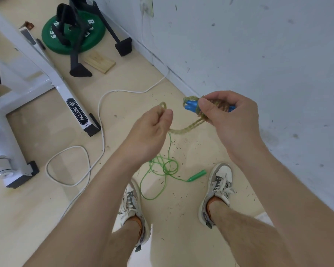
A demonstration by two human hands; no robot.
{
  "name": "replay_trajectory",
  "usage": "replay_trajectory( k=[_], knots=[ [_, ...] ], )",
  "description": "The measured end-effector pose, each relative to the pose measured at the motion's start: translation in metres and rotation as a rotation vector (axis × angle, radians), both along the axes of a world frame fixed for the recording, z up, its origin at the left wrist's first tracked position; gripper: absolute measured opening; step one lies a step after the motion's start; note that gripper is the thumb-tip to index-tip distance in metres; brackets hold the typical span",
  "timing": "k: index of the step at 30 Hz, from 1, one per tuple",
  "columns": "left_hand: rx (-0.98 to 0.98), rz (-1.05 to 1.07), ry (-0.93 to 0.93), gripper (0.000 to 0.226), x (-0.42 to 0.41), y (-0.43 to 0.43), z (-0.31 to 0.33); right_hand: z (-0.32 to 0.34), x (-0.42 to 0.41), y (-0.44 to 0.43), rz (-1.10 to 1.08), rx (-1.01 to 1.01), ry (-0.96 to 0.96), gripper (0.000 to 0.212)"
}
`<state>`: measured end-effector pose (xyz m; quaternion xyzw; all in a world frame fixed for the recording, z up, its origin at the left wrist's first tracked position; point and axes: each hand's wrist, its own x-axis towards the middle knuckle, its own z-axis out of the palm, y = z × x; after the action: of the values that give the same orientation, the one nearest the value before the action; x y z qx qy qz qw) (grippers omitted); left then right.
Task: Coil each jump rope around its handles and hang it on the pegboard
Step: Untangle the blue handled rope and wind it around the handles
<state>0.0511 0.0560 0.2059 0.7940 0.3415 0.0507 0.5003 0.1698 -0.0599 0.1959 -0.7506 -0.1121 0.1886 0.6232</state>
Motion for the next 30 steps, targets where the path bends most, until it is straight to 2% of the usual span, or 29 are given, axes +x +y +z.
replay_trajectory(
  k=[2, 5, 8, 11, 14, 18, 20, 22, 23, 24, 25, 27, 28, 30],
  knots=[
    [-0.141, -0.006, -0.125, 0.028, -0.004, 0.004, 0.007, 0.0, 0.006, -0.003, -0.041, -0.078, -0.105, 0.011],
    [-0.211, -0.004, -0.312, 0.006, -0.005, -0.002, 0.016, -0.002, 0.011, -0.005, -0.063, -0.163, -0.198, 0.011],
    [-0.314, -0.007, -0.418, 0.013, -0.004, -0.01, 0.02, -0.007, 0.005, -0.003, -0.003, -0.263, -0.264, 0.012],
    [-0.475, -0.035, -0.508, 0.018, -0.005, -0.011, 0.021, -0.009, -0.002, 0.002, 0.053, -0.274, -0.291, 0.014],
    [-0.528, -0.052, -0.538, 0.019, -0.002, -0.015, 0.021, -0.011, -0.01, 0.003, 0.132, -0.323, -0.404, 0.016],
    [-0.452, -0.052, -0.492, 0.015, 0.001, -0.02, 0.025, -0.012, -0.023, 0.003, 0.354, -0.383, -0.557, 0.016],
    [-0.399, -0.007, -0.503, 0.007, 0.001, -0.019, 0.027, -0.01, -0.02, 0.005, 0.385, -0.451, -0.466, 0.009],
    [-0.357, 0.103, -0.526, 0.012, 0.002, -0.017, 0.026, -0.005, -0.017, 0.006, 0.359, -0.319, -0.122, 0.015],
    [-0.324, 0.159, -0.537, 0.013, 0.002, -0.016, 0.025, -0.005, -0.015, 0.006, 0.335, -0.223, 0.084, 0.011],
    [-0.252, 0.2, -0.547, 0.013, 0.002, -0.013, 0.024, -0.003, -0.015, 0.005, 0.316, -0.149, 0.246, 0.008],
    [-0.12, 0.215, -0.54, 0.01, 0.002, -0.009, 0.023, -0.002, -0.015, 0.004, 0.306, -0.12, 0.318, 0.01],
    [0.185, 0.191, -0.485, 0.006, -0.001, -0.001, 0.02, -0.003, -0.014, 0.003, 0.285, -0.092, 0.384, 0.017],
    [0.249, 0.179, -0.469, 0.005, -0.002, 0.002, 0.017, -0.002, -0.013, 0.002, 0.268, -0.097, 0.37, 0.02],
    [0.106, 0.166, -0.472, 0.006, -0.005, 0.004, 0.016, -0.004, -0.011, 0.002, 0.258, -0.17, 0.224, 0.025]
  ],
)
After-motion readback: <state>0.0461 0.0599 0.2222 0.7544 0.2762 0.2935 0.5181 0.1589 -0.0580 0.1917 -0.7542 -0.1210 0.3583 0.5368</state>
